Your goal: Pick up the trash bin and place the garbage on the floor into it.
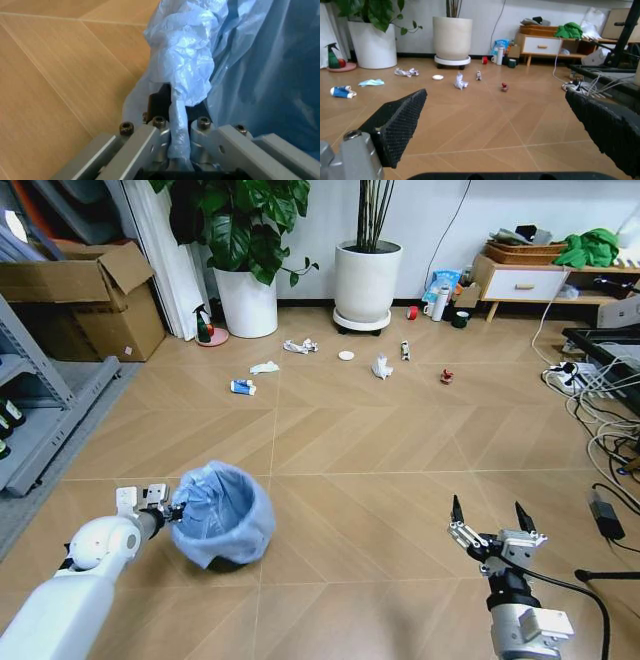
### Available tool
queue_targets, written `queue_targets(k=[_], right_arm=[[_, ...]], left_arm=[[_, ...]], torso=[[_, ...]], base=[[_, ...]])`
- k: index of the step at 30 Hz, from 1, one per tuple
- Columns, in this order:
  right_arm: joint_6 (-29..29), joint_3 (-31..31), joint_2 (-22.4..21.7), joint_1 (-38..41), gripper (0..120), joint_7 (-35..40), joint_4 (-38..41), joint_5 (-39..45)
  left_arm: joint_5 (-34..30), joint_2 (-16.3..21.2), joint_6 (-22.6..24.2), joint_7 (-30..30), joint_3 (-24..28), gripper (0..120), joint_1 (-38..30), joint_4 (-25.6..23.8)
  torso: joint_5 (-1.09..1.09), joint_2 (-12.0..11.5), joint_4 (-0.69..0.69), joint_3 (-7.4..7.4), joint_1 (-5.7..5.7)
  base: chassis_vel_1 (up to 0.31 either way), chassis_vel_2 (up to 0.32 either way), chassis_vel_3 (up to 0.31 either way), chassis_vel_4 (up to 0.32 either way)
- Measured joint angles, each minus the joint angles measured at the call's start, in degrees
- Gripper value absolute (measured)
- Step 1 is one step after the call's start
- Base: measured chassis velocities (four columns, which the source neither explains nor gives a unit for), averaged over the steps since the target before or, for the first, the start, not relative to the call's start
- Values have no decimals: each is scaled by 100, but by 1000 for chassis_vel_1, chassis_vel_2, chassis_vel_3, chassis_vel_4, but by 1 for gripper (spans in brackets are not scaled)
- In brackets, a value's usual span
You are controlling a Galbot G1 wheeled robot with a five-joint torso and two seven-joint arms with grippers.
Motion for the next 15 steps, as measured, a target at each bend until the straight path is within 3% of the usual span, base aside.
queue_targets(k=[5,8,15], right_arm=[[-112,65,-58,39,100,91,85,87],[-205,89,-97,52,100,152,144,83],[-257,111,-79,-18,100,196,231,-65]], left_arm=[[-164,-62,-85,-149,-481,0,497,-677],[-195,-325,-475,-484,-871,0,1004,-1617],[-64,-625,-755,-1105,-986,0,1338,-2632]], torso=[[1,0,2,0,1],[2,0,1,0,0],[4,0,-2,-1,0]], base=[[0,0,0,0],[0,0,0,0],[0,0,0,0]])
